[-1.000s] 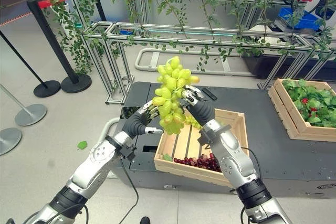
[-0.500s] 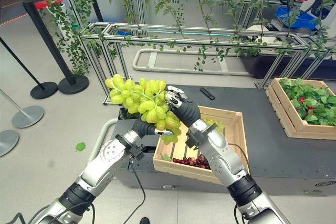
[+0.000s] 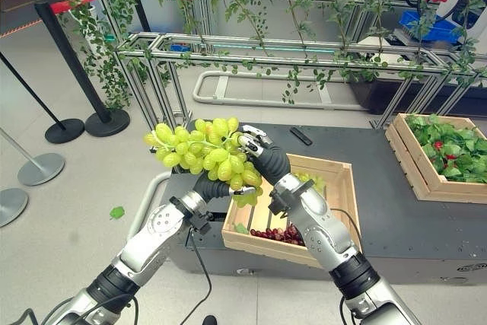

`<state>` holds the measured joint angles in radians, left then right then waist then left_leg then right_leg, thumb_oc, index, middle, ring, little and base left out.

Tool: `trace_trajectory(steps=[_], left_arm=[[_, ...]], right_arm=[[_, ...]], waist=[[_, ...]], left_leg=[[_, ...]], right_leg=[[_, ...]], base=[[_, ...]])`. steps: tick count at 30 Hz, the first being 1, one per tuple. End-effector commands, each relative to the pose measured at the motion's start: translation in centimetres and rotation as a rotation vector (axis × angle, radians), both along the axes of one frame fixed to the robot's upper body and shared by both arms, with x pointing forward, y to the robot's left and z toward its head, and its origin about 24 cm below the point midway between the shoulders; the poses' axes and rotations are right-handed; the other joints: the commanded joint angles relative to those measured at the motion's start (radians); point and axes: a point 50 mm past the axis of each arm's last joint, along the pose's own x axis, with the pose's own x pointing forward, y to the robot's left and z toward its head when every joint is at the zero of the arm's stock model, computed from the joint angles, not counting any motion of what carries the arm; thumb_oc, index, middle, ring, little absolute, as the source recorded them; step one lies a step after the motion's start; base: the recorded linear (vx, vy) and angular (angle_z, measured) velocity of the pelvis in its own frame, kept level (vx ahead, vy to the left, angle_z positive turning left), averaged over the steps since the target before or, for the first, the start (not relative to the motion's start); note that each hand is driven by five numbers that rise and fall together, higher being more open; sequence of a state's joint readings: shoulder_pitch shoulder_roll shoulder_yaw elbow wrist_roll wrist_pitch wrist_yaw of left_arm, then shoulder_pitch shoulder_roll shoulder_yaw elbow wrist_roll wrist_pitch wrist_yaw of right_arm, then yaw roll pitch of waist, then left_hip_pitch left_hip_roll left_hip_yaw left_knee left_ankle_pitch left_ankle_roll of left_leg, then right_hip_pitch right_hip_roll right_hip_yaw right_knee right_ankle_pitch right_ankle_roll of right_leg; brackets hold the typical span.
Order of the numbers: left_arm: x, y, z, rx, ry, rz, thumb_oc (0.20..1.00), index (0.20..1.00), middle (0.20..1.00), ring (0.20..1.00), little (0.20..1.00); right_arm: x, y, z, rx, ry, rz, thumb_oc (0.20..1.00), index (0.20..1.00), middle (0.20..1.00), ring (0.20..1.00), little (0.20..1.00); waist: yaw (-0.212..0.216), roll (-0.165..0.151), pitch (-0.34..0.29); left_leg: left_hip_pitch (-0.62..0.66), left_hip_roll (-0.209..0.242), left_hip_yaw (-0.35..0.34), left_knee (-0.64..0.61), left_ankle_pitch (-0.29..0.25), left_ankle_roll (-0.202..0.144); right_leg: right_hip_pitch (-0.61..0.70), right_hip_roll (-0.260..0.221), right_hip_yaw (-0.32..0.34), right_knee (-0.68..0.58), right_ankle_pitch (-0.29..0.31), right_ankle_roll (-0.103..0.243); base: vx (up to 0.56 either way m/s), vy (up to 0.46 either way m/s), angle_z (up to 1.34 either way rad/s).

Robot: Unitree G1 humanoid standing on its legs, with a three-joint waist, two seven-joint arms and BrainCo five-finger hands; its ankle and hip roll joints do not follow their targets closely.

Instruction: Pick up the fruits from the basket on one side to the basket on the other side

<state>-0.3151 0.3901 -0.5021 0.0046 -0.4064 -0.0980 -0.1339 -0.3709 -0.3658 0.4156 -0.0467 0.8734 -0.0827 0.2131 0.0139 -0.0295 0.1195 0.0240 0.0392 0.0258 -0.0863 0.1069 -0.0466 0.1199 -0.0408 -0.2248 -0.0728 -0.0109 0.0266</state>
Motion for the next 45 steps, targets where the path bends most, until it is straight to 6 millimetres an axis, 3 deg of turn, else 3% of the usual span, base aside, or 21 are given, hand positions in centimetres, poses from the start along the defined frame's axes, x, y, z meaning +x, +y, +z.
trace_trajectory(steps=[1, 19, 20, 21, 24, 26, 27, 28, 29, 30, 31, 32, 34, 36, 37, 38, 45], left_arm=[[1.5, -1.5, 2.0, -0.053, -0.071, -0.018, 0.200, 0.200, 0.200, 0.200, 0.200], [1.0, -0.5, 1.1, -0.083, -0.032, 0.018, 0.200, 0.200, 0.200, 0.200, 0.200], [1.0, -0.3, 1.2, -0.088, -0.033, 0.022, 0.200, 0.200, 0.200, 0.200, 0.200], [1.0, 0.0, 1.3, -0.096, -0.035, 0.031, 0.200, 0.200, 0.200, 0.200, 0.200], [0.9, 1.4, 1.2, -0.122, -0.032, 0.068, 0.200, 0.200, 0.200, 0.200, 0.200], [0.5, 2.7, 1.5, -0.155, -0.035, 0.089, 0.200, 0.200, 0.200, 0.200, 0.200], [1.1, 2.1, 4.8, -0.481, -0.065, -0.002, 0.200, 0.200, 0.200, 0.200, 0.200], [2.0, 2.1, 4.0, -0.479, -0.041, 0.088, 0.200, 0.200, 0.200, 0.200, 0.200], [2.1, 5.2, 0.9, -0.089, -0.009, 0.204, 0.200, 0.200, 0.200, 0.200, 0.200], [1.0, 6.4, 2.4, -0.130, -0.069, 0.195, 0.200, 0.200, 0.200, 0.200, 0.200], [0.1, 6.6, 5.9, -0.294, -0.238, 0.168, 0.200, 0.200, 0.200, 0.200, 0.200], [0.2, 7.1, 4.8, -0.368, -0.179, 0.212, 0.200, 0.200, 0.200, 0.200, 0.200], [0.2, 8.2, 2.9, -0.354, -0.112, 0.264, 0.200, 0.200, 0.200, 0.200, 0.200], [-0.8, 9.3, 3.5, -0.341, -0.132, 0.254, 0.200, 0.200, 0.200, 0.200, 0.200], [-1.3, 9.6, 2.2, -0.289, -0.075, 0.271, 0.200, 0.200, 0.200, 0.200, 0.200], [-1.6, 10.2, 2.7, -0.277, -0.085, 0.262, 0.200, 0.200, 0.200, 0.200, 0.200], [-1.5, 11.7, 2.8, -0.291, -0.095, 0.339, 0.200, 0.200, 0.200, 0.200, 0.200]], right_arm=[[-1.7, 2.5, 4.7, 0.189, -0.186, 0.144, 0.200, 0.200, 0.200, 0.200, 0.200], [-1.5, 1.9, 4.0, 0.187, -0.162, 0.090, 0.200, 0.200, 0.200, 0.200, 0.200], [-1.4, 1.7, 3.9, 0.185, -0.159, 0.081, 0.473, 0.473, 0.473, 0.473, 0.473], [-1.3, 1.4, 3.7, 0.171, -0.154, 0.068, 1.000, 1.000, 1.000, 1.000, 1.000], [-1.1, -0.1, 3.6, 0.101, -0.177, 0.011, 1.000, 1.000, 1.000, 1.000, 1.000], [-1.1, -2.3, 3.6, 0.062, -0.206, -0.050, 1.000, 1.000, 1.000, 1.000, 1.000], [-1.3, -2.2, 3.2, 0.061, -0.195, -0.028, 1.000, 1.000, 1.000, 1.000, 1.000], [-1.2, -2.9, 3.1, 0.050, -0.198, -0.054, 1.000, 1.000, 1.000, 1.000, 1.000], [-1.4, -5.9, 2.4, -0.015, -0.187, -0.166, 1.000, 1.000, 1.000, 1.000, 1.000], [-1.6, -7.6, 2.4, -0.068, -0.201, -0.225, 1.000, 1.000, 1.000, 1.000, 1.000], [-1.4, -8.7, 1.7, -0.069, -0.171, -0.284, 1.000, 1.000, 1.000, 1.000, 1.000], [-1.7, -10.1, 2.1, -0.054, -0.186, -0.334, 1.000, 1.000, 1.000, 1.000, 1.000], [-2.1, -12.5, 1.7, -0.038, -0.168, -0.449, 1.000, 1.000, 1.000, 1.000, 1.000], [-2.5, -14.6, 1.2, -0.077, -0.149, -0.543, 1.000, 1.000, 1.000, 1.000, 1.000], [-2.8, -15.6, 1.4, -0.116, -0.163, -0.591, 1.000, 1.000, 1.000, 1.000, 1.000], [-3.0, -16.6, 1.3, -0.125, -0.151, -0.630, 1.000, 1.000, 1.000, 1.000, 1.000], [-3.0, -17.8, 0.9, -0.110, -0.138, -0.715, 1.000, 1.000, 1.000, 1.000, 1.000]], waist=[[-0.004, -0.050, -0.041], [-0.003, -0.047, -0.042], [-0.002, -0.046, -0.043], [-0.001, -0.047, -0.043], [0.000, -0.047, -0.043], [0.004, -0.047, -0.043], [-0.004, -0.056, -0.051], [-0.012, -0.058, -0.053], [-0.011, -0.048, -0.050], [-0.008, -0.049, -0.052], [-0.008, -0.056, -0.053], [-0.009, -0.058, -0.054], [-0.013, -0.059, -0.058], [-0.009, -0.057, -0.058], [-0.011, -0.053, -0.060], [-0.011, -0.051, -0.060], [-0.016, -0.044, -0.064]], left_leg=[[0.025, -0.018, -0.010, 0.081, -0.157, 0.012], [0.026, -0.020, -0.010, 0.083, -0.159, 0.014], [0.027, -0.020, -0.010, 0.083, -0.159, 0.013], [0.027, -0.020, -0.010, 0.082, -0.158, 0.013], [0.027, -0.019, -0.010, 0.082, -0.157, 0.012], [0.025, -0.019, -0.012, 0.083, -0.157, 0.011], [0.030, -0.017, -0.009, 0.082, -0.158, 0.006], [0.027, -0.016, -0.010, 0.080, -0.156, 0.007], [0.032, -0.015, -0.008, 0.079, -0.159, 0.008], [0.029, -0.017, -0.011, 0.078, -0.157, 0.009], [0.030, -0.016, -0.015, 0.077, -0.158, 0.005], [0.030, -0.017, -0.017, 0.075, -0.158, 0.005], [0.030, -0.017, -0.016, 0.073, -0.161, 0.005], [0.030, -0.018, -0.018, 0.073, -0.163, 0.006], [0.031, -0.018, -0.019, 0.073, -0.164, 0.006], [0.032, -0.019, -0.019, 0.072, -0.165, 0.006], [0.043, -0.018, -0.014, 0.070, -0.169, 0.006]], right_leg=[[-0.056, -0.077, -0.023, 0.099, -0.045, 0.092], [-0.056, -0.081, -0.023, 0.099, -0.043, 0.092], [-0.055, -0.080, -0.023, 0.099, -0.043, 0.092], [-0.055, -0.080, -0.023, 0.098, -0.043, 0.092], [-0.055, -0.080, -0.024, 0.097, -0.043, 0.091], [-0.055, -0.080, -0.026, 0.097, -0.042, 0.092], [-0.054, -0.078, -0.024, 0.097, -0.046, 0.093], [-0.057, -0.078, -0.021, 0.096, -0.045, 0.093], [-0.052, -0.076, -0.021, 0.095, -0.046, 0.094], [-0.054, -0.079, -0.025, 0.096, -0.042, 0.095], [-0.052, -0.079, -0.028, 0.096, -0.045, 0.095], [-0.052, -0.078, -0.029, 0.094, -0.045, 0.095], [-0.052, -0.078, -0.031, 0.094, -0.046, 0.095], [-0.051, -0.079, -0.032, 0.094, -0.046, 0.095], [-0.050, -0.079, -0.034, 0.094, -0.047, 0.095], [-0.050, -0.079, -0.034, 0.094, -0.048, 0.095], [-0.045, -0.075, -0.028, 0.093, -0.051, 0.095]], base=[[0.00, 0.000, 0.00], [0.00, 0.000, 0.00], [0.00, 0.000, 0.00], [0.00, 0.000, 0.00], [0.00, 0.000, 0.00], [0.00, 0.000, 0.00], [0.00, 0.000, 0.00], [0.02, -0.015, 0.03], [0.00, 0.000, 0.00], [0.00, 0.000, 0.00], [0.01, -0.018, -0.06], [0.02, -0.028, -0.08], [0.01, -0.008, 0.05], [0.01, -0.007, 0.05], [0.01, -0.002, -0.10], [0.02, 0.002, -0.05], [0.00, 0.000, 0.00]])
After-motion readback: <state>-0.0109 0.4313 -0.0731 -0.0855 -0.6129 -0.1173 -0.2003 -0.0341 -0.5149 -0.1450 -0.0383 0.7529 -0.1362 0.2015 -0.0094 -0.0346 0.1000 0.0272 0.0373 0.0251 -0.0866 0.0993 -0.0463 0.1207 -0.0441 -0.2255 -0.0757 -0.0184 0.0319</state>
